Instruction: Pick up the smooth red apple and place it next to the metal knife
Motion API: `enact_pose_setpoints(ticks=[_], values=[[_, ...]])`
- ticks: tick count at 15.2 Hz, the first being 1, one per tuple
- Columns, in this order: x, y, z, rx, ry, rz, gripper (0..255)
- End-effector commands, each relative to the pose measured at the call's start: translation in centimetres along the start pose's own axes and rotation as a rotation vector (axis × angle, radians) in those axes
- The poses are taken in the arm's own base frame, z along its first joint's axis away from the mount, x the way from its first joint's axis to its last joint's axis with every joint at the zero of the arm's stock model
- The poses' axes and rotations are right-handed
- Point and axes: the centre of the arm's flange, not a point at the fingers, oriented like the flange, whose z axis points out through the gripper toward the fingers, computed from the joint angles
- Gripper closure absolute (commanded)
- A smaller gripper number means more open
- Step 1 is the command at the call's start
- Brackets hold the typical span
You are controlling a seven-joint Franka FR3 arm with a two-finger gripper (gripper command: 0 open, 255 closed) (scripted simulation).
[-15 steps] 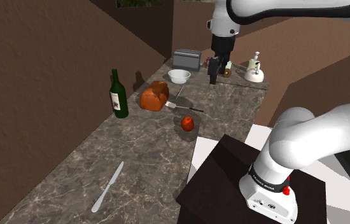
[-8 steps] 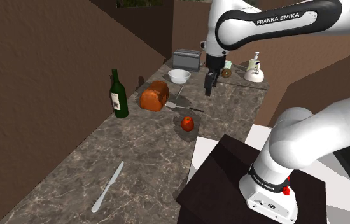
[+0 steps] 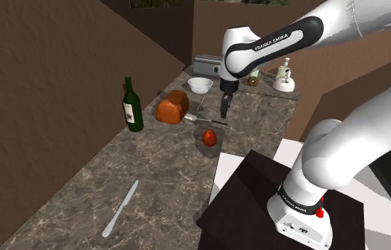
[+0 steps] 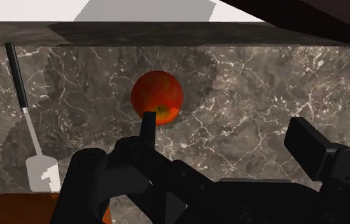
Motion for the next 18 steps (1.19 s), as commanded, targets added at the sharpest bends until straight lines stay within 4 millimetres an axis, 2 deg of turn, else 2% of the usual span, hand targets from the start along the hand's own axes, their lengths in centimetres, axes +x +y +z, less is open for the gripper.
enact_pose_setpoints(ticks=[1,11,18], values=[[0.8,1.2,2.3,0.009,0.003,-0.035,0],[6.0,5.9,13.8,0.061,0.015,-0.204,0],[6.2,5.9,17.3,0.063,0.015,-0.210,0]])
